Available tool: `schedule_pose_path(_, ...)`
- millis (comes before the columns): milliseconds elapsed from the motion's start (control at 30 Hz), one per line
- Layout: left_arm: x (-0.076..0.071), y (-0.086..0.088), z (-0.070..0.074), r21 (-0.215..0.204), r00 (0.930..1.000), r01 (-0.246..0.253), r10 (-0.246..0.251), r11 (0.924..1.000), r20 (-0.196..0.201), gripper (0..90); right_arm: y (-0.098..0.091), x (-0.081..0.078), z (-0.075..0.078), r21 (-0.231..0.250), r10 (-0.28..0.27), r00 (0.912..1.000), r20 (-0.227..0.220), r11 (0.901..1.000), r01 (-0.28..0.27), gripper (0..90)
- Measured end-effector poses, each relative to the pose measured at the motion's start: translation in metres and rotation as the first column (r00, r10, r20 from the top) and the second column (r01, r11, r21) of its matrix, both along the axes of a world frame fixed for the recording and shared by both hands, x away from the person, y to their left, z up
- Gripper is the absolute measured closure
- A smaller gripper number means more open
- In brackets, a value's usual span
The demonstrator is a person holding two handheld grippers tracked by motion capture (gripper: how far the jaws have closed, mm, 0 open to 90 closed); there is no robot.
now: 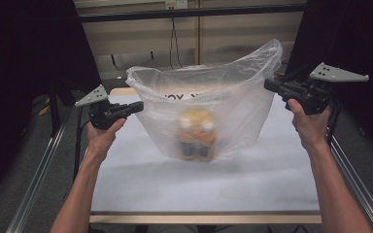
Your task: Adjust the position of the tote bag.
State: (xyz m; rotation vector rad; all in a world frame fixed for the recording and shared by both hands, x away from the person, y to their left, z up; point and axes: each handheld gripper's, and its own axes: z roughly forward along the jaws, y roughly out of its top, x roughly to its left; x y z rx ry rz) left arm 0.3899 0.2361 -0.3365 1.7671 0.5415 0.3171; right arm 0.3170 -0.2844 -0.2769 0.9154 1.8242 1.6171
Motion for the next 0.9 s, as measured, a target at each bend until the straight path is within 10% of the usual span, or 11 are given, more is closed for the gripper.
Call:
schedule_pose_path(500,-0.036,0.018,-0.014,0.014,0.9998,0.013,-0.014,0.9998,0.017,90.0,0.006,-0.041,-0.018,-0.017,0.047,0.9989,0.004,0.9988,-0.047,90.0)
schedule_pose_path(900,-0.047,0.023,-0.03,0.022,0.9993,0.038,-0.038,0.999,0.003,90.0,0.009,-0.041,-0.051,-0.049,0.06,0.9978,-0.026,0.9969,-0.062,90.0)
